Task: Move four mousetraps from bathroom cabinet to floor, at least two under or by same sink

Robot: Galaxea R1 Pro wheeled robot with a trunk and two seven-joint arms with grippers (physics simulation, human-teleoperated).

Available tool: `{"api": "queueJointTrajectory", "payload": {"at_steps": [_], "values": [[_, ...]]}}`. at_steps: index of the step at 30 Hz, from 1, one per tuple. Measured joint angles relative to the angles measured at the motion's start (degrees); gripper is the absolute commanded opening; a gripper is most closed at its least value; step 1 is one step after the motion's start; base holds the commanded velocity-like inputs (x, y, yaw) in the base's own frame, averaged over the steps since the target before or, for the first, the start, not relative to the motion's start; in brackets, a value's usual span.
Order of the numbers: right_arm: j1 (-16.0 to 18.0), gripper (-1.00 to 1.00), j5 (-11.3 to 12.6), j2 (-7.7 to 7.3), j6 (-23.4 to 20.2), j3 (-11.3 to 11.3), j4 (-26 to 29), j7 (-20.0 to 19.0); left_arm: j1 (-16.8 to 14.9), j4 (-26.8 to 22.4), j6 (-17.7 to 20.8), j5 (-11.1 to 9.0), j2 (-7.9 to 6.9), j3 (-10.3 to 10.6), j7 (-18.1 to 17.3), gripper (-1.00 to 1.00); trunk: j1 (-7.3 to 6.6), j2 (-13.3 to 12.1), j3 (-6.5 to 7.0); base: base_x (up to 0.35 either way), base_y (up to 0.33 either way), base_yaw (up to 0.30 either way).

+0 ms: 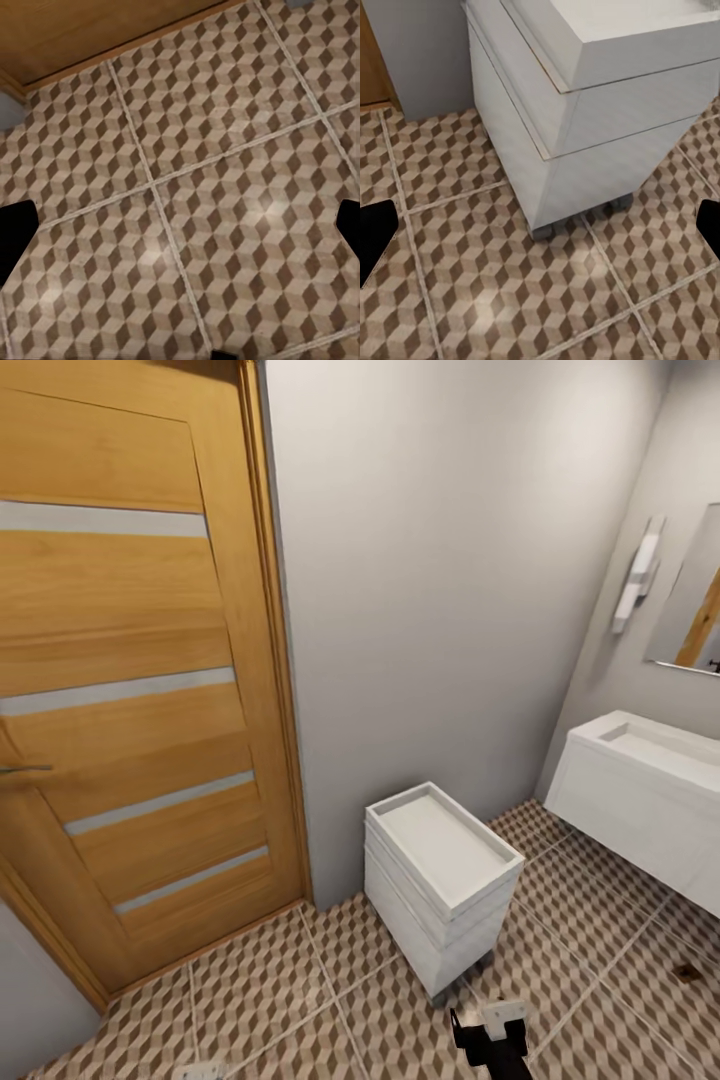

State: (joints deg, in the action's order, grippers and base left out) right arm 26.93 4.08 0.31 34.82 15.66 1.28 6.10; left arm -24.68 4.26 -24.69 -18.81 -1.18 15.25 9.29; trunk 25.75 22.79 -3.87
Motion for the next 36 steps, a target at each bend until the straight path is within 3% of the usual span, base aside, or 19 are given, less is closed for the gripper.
{"api": "queueJointTrajectory", "payload": {"at_steps": [36], "values": [[0.00,1.00,0.01,0.02,-0.10,-0.01,0.00,0.01,0.00,0.00,0.02,0.01,0.05,0.00,-0.01,1.00,0.00,0.00,0.00,0.000,0.000,0.286]]}}
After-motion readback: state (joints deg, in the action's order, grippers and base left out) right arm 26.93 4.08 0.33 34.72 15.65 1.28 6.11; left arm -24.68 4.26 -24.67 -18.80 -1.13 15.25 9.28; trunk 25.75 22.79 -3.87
